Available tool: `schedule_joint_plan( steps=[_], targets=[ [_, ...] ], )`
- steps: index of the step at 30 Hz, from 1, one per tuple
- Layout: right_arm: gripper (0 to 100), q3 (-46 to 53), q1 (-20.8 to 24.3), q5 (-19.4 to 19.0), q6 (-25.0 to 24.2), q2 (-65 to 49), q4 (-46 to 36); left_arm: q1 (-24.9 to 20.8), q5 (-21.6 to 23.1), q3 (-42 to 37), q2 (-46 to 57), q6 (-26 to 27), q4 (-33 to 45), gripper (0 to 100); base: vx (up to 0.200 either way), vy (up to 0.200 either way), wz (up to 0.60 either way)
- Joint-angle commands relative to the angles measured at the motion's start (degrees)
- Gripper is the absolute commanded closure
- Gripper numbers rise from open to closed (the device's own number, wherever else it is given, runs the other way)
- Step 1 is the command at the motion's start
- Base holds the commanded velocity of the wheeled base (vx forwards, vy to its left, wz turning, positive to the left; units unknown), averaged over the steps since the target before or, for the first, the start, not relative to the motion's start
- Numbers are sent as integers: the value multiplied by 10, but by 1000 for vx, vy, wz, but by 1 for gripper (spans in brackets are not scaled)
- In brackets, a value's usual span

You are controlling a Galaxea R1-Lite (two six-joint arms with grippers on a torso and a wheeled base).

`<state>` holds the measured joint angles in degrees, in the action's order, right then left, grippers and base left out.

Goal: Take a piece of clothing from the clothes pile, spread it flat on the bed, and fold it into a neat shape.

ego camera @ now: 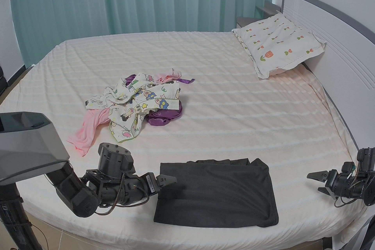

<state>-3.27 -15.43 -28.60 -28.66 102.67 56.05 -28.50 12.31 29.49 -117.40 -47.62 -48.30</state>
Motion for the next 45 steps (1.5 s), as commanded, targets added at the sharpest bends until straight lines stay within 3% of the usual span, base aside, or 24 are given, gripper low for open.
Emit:
schedule_joint_plan(
  steps=[1,15,20,21,45],
  targets=[
    [0,0,0,-1,0,7,0,-2,1,37,-61,5,-2,0,0,0,0],
    [0,0,-2,-1,0,12,0,-29,40,82,-93,4,-6,0,0,0,0],
    [0,0,-2,-1,1,20,1,-32,39,73,-104,2,-50,0,0,0,0],
    [0,0,-2,-1,1,20,1,-31,39,69,-103,2,-57,100,0,0,0],
    [0,5,-1,-1,1,28,1,-15,17,12,-65,-17,-71,100,0,17,0]
  ],
)
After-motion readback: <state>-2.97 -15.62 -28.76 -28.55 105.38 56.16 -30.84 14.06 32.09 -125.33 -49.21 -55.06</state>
